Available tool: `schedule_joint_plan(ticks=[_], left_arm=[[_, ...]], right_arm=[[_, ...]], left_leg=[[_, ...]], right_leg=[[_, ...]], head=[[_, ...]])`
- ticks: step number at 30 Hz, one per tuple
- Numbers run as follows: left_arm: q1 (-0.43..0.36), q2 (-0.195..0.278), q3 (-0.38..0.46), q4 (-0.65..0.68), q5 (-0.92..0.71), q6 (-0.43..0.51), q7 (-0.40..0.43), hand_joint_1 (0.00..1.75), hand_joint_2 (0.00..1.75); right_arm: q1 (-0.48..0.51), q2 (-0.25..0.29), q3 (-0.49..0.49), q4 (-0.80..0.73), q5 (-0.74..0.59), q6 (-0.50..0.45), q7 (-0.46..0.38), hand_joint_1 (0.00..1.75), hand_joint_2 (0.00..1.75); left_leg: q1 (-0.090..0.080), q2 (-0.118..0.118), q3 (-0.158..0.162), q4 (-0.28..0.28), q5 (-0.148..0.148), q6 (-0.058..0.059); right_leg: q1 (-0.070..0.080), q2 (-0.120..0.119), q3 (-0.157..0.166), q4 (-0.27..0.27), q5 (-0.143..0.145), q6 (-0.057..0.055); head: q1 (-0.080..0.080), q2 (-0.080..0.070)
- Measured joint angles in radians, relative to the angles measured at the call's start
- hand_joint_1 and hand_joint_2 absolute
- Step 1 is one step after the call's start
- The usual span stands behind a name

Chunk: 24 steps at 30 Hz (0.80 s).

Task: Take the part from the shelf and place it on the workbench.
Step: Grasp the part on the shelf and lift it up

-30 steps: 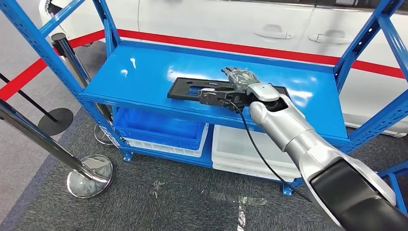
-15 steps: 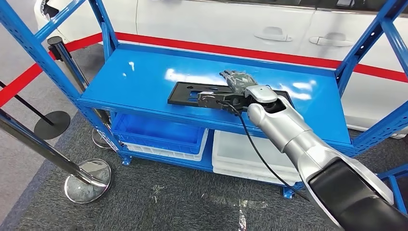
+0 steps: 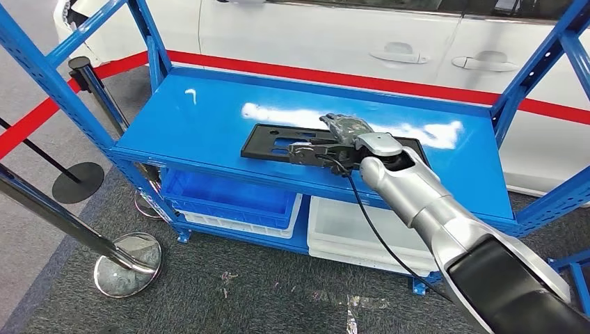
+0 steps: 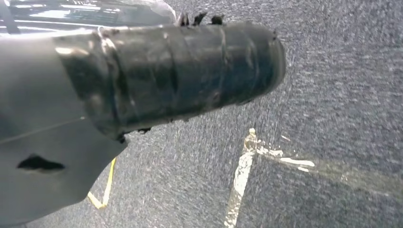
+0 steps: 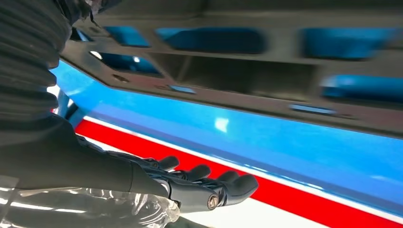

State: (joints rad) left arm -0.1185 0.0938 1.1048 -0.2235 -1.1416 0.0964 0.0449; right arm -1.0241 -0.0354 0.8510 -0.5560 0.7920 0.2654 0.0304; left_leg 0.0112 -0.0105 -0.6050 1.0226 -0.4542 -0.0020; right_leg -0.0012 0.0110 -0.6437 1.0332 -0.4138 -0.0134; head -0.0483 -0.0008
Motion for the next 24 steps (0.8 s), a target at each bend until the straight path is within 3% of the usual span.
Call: schedule_joint_plan(ticks=[2, 5, 7, 8, 11, 13, 15, 17, 18, 21, 22, 23, 24], left_arm=[[0.0, 0.0, 0.0, 0.0, 0.0, 0.004, -0.002, 0.0, 0.0], [-0.001, 0.0, 0.0, 0.0, 0.001, 0.01, -0.008, 0.0, 0.0], [0.0, -0.001, 0.0, 0.0, 0.001, 0.011, -0.01, 0.0, 0.0], [0.0, -0.002, 0.0, 0.0, 0.001, 0.012, -0.011, 0.0, 0.0], [-0.001, -0.002, 0.0, 0.0, 0.001, 0.015, -0.014, 0.0, 0.0], [-0.002, -0.001, 0.0, 0.0, 0.001, 0.017, -0.015, 0.0, 0.0], [-0.002, -0.002, 0.0, 0.0, 0.001, 0.019, -0.016, 0.0, 0.0], [-0.002, -0.002, 0.0, 0.0, 0.001, 0.022, -0.016, 0.0, 0.0], [-0.002, -0.002, 0.0, 0.0, 0.001, 0.023, -0.016, 0.0, 0.0], [-0.003, -0.002, 0.0, 0.0, 0.001, 0.026, -0.018, 0.0, 0.0], [-0.003, -0.003, 0.0, 0.0, 0.001, 0.027, -0.019, 0.0, 0.0], [-0.002, -0.003, 0.0, 0.0, 0.001, 0.027, -0.02, 0.0, 0.0], [-0.002, -0.004, 0.0, 0.0, 0.001, 0.028, -0.02, 0.0, 0.0]], right_arm=[[-0.001, -0.001, 0.002, 0.0, -0.004, 0.003, 0.0, 0.0, 1.75], [-0.001, -0.001, 0.008, 0.001, -0.01, 0.026, 0.0, 0.0, 1.75], [0.002, -0.001, 0.012, 0.005, -0.014, 0.047, 0.0, 0.0, 1.75], [0.002, -0.001, 0.013, 0.006, -0.017, 0.055, 0.0, 0.0, 1.75], [-0.002, -0.002, 0.013, 0.008, -0.025, 0.069, 0.002, 0.0, 1.75], [-0.004, -0.002, 0.013, 0.008, -0.028, 0.076, 0.004, 0.0, 1.75], [-0.005, -0.003, 0.014, 0.009, -0.032, 0.082, 0.006, 0.0, 1.75], [-0.008, -0.006, 0.021, 0.01, -0.037, 0.088, 0.008, 0.0, 1.75], [-0.01, -0.008, 0.025, 0.01, -0.04, 0.091, 0.009, 0.0, 1.75], [-0.004, -0.012, 0.032, 0.012, -0.047, 0.099, 0.011, 0.0, 1.75], [0.0, -0.013, 0.036, 0.013, -0.05, 0.1, 0.012, 0.0, 1.75], [0.002, -0.014, 0.042, 0.014, -0.053, 0.101, 0.012, 0.0, 1.75], [0.002, -0.016, 0.049, 0.015, -0.055, 0.102, 0.014, 0.0, 1.75]], left_leg=[[0.002, 0.003, -0.013, 0.033, -0.023, -0.011], [0.004, 0.006, -0.095, 0.204, -0.099, -0.024], [0.004, 0.006, -0.138, 0.271, -0.104, -0.027], [0.005, 0.006, -0.133, 0.249, -0.08, -0.027], [0.003, 0.006, -0.048, 0.06, 0.011, -0.018], [-0.002, 0.004, -0.02, 0.001, 0.021, -0.009], [-0.002, 0.003, -0.017, -0.004, 0.023, 0.001], [0.003, 0.005, -0.013, -0.011, 0.027, 0.012], [0.005, 0.005, -0.01, -0.014, 0.028, 0.019], [0.003, 0.006, -0.01, -0.013, 0.027, 0.028], [0.003, 0.005, -0.009, -0.012, 0.025, 0.028], [0.003, 0.005, -0.009, -0.01, 0.024, 0.029], [0.003, 0.004, -0.009, -0.007, 0.021, 0.027]], right_leg=[[-0.005, 0.0, 0.007, -0.007, 0.001, -0.01], [-0.007, 0.0, 0.014, -0.009, -0.001, -0.018], [-0.007, 0.0, 0.015, -0.007, -0.004, -0.02], [-0.007, 0.0, 0.015, -0.006, -0.006, -0.019], [-0.005, 0.001, 0.018, -0.002, -0.012, -0.014], [-0.002, 0.002, 0.018, -0.003, -0.012, -0.006], [0.0, 0.002, 0.018, -0.006, -0.011, 0.004], [0.0, 0.0, 0.008, 0.018, -0.031, 0.014], [0.0, -0.001, -0.009, 0.056, -0.054, 0.017], [-0.002, -0.002, -0.097, 0.242, -0.132, 0.023], [-0.003, -0.002, -0.113, 0.271, -0.134, 0.024], [-0.003, -0.002, -0.111, 0.263, -0.118, 0.024], [-0.004, -0.003, -0.09, 0.215, -0.086, 0.022]], head=[[-0.003, 0.0], [-0.008, 0.0], [-0.008, 0.0], [-0.008, 0.0], [-0.008, 0.0], [-0.007, 0.0], [-0.007, 0.0], [-0.005, 0.0], [-0.003, 0.0], [0.0, 0.0], [0.0, 0.0], [0.0, 0.0], [0.0, 0.0]])
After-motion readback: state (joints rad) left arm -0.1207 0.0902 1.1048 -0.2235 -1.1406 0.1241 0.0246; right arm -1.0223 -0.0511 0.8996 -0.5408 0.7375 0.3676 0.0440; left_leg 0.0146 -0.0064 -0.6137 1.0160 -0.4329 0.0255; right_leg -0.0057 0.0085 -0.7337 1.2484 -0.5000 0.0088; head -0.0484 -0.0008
